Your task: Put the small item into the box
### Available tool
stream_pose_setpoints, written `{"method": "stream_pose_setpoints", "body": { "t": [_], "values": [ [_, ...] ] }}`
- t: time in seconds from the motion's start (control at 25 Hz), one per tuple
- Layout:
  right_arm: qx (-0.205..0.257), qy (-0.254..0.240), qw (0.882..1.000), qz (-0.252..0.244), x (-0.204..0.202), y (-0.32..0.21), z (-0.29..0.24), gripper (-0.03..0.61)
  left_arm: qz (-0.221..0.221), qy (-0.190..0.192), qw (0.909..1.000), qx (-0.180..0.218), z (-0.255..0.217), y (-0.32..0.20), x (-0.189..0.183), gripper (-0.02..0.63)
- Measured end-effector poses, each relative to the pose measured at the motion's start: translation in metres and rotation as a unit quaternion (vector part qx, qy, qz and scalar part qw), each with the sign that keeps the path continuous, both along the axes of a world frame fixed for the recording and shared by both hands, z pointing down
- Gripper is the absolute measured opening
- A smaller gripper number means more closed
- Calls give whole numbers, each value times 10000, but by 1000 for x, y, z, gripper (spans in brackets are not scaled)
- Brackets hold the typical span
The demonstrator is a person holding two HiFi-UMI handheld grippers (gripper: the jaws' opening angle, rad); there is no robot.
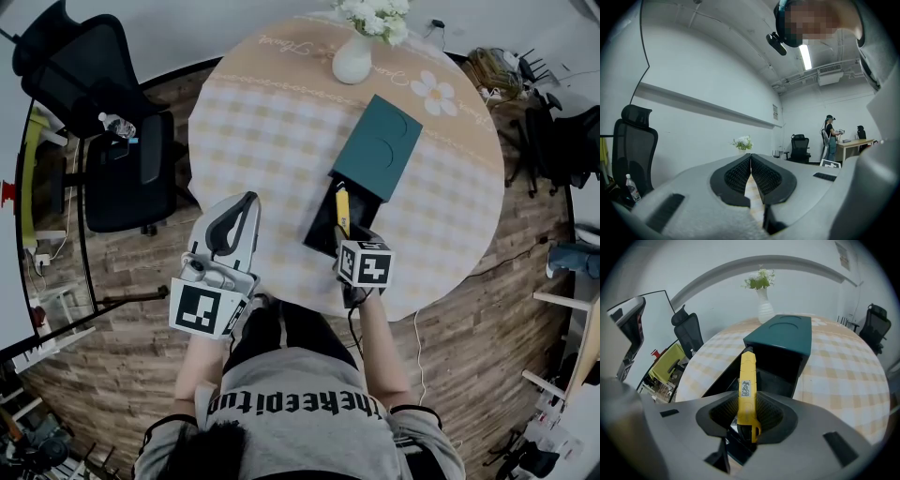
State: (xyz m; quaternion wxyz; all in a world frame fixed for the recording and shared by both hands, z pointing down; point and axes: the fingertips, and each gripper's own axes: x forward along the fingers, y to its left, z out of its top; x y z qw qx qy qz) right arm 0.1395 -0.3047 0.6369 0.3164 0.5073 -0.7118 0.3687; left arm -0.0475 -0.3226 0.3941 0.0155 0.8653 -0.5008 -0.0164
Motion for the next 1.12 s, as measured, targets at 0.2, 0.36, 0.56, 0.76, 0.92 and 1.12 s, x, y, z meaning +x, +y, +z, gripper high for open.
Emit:
{"method": "stream_pose_setpoints", "body": {
  "t": [0.2,0.36,0.56,0.76,0.92,1.12],
  "values": [
    [-221,312,9991,-191,-3,2,4,120,-9,-3,10000,6,-1,0,-2,17],
    [-330,491,9978,-302,-4,3,7,120,-33,19,10000,-15,0,0,-6,17],
    [-455,635,9960,-433,-5,4,11,120,-49,25,10000,-8,0,1,-8,17],
    [-544,835,9937,-516,-5,6,14,121,-65,34,10000,-15,0,2,-10,17],
    [-572,985,9919,-562,-5,6,16,121,-92,47,9999,-17,0,4,-13,17],
    [-574,1142,9894,-684,-6,5,16,123,-110,69,9999,-21,1,4,-17,17]
  ]
}}
